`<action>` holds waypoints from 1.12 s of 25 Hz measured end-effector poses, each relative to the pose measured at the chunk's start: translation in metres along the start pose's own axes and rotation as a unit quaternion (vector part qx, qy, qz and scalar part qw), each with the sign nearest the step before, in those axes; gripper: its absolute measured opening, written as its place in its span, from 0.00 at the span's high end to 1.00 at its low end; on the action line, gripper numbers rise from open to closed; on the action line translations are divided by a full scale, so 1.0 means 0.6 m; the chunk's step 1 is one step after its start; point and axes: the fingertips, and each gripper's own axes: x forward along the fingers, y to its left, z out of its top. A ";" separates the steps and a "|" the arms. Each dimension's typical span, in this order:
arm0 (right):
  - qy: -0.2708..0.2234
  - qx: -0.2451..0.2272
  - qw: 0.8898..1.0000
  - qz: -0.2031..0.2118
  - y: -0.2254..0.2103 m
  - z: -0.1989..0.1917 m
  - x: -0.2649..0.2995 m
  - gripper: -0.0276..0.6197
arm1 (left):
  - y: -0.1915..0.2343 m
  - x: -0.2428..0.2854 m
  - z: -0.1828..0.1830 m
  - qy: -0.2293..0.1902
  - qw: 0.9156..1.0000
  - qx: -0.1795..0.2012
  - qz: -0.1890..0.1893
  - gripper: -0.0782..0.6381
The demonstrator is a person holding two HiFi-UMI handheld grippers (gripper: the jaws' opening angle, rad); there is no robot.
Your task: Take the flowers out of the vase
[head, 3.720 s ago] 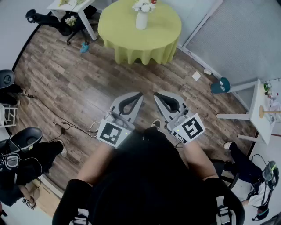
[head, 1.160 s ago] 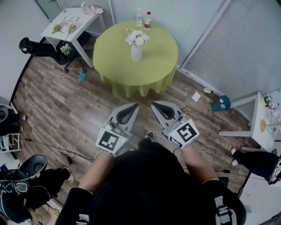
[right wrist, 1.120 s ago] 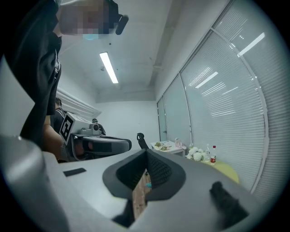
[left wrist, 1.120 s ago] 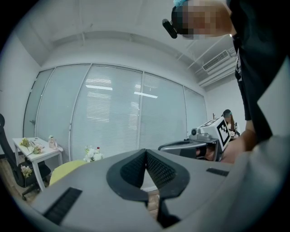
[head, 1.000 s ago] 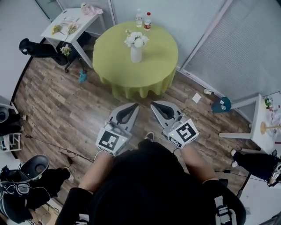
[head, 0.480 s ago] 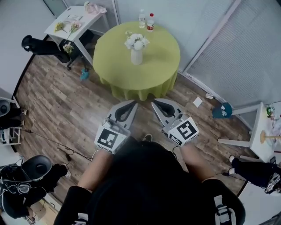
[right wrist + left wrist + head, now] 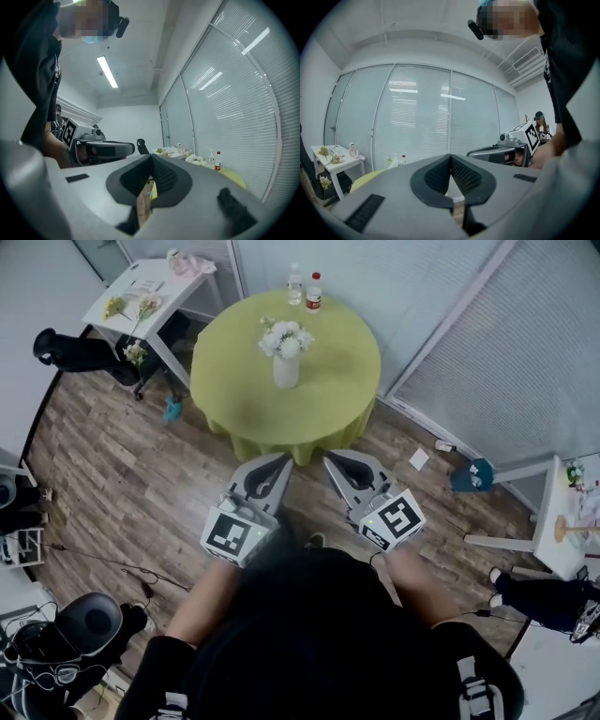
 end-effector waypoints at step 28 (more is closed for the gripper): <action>0.032 0.023 0.987 -0.159 -0.228 -0.003 0.311 0.93 | 0.359 0.191 -0.011 0.011 0.991 -0.011 -0.133 0.87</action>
